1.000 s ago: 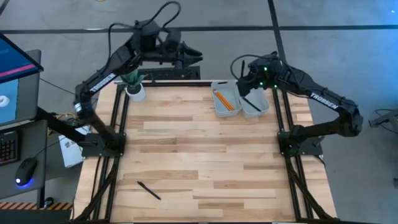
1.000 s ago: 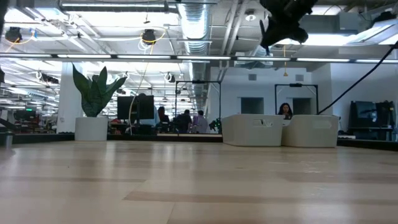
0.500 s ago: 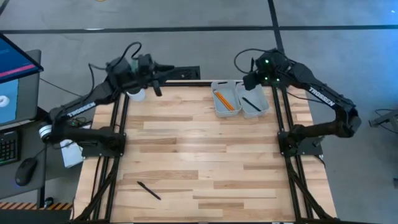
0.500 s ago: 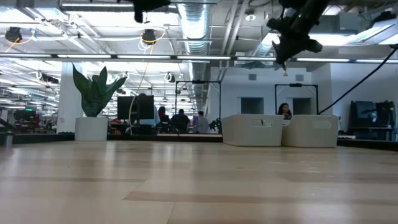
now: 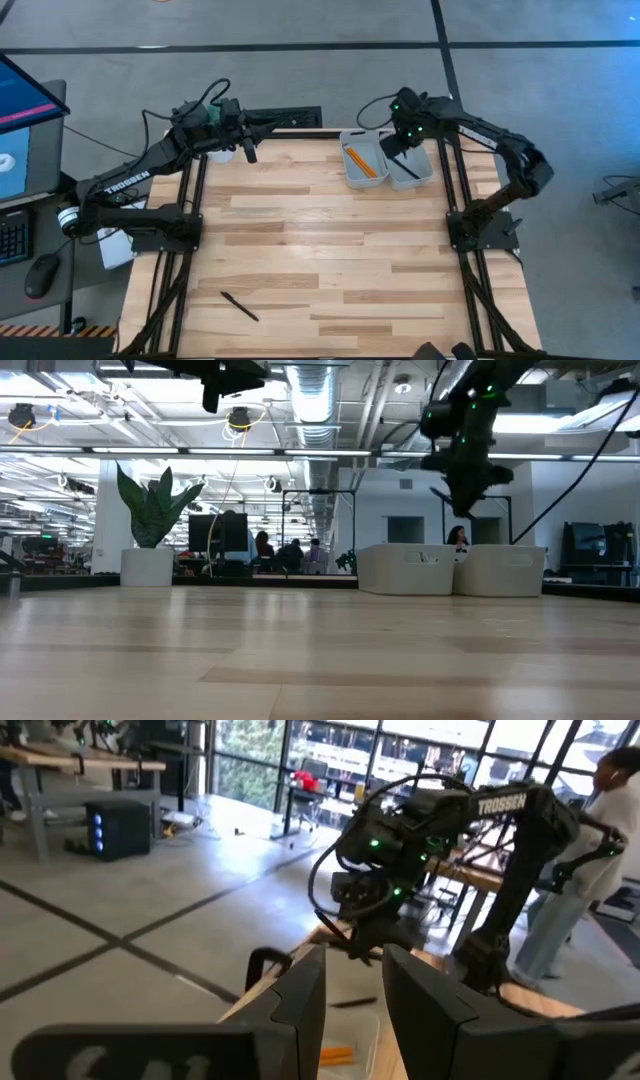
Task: Sort pens & pencils
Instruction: Put the top black pen into the right gray bin
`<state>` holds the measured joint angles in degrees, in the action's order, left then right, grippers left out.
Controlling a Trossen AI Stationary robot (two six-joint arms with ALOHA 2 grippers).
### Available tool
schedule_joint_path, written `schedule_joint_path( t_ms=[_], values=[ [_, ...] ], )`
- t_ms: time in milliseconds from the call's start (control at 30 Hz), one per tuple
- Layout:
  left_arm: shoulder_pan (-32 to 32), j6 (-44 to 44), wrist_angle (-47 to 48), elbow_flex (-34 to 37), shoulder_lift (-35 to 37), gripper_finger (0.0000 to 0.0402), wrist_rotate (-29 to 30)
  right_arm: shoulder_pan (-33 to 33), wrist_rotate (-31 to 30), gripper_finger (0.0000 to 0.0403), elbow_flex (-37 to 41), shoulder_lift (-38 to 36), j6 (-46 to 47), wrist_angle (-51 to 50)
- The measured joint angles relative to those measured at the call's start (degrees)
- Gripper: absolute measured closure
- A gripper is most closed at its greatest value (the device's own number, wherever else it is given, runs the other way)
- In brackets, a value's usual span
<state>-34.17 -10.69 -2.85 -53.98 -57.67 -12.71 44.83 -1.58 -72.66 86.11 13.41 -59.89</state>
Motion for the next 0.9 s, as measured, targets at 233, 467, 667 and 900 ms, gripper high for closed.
schedule_joint_path(
  t_ms=[233,467,667,900],
  values=[
    [0.0,0.35,2.36,-0.02,-0.04,0.0309,0.02,1.5,-0.2,0.0336,0.0,5.91,-1.87,-3.18],
    [-0.02,0.37,2.71,-0.01,-0.04,0.0309,0.02,3.06,-0.39,0.0336,0.0,9.71,-6.26,-5.37],
    [-0.02,0.39,3.98,-0.01,-0.04,0.0309,0.04,2.92,-0.39,0.0336,0.02,12.01,-10.62,-7.33],
    [-0.02,0.39,4.05,-0.01,-0.04,0.0309,0.04,2.94,-0.59,0.0336,0.02,15.41,-12.43,-10.55]
  ],
)
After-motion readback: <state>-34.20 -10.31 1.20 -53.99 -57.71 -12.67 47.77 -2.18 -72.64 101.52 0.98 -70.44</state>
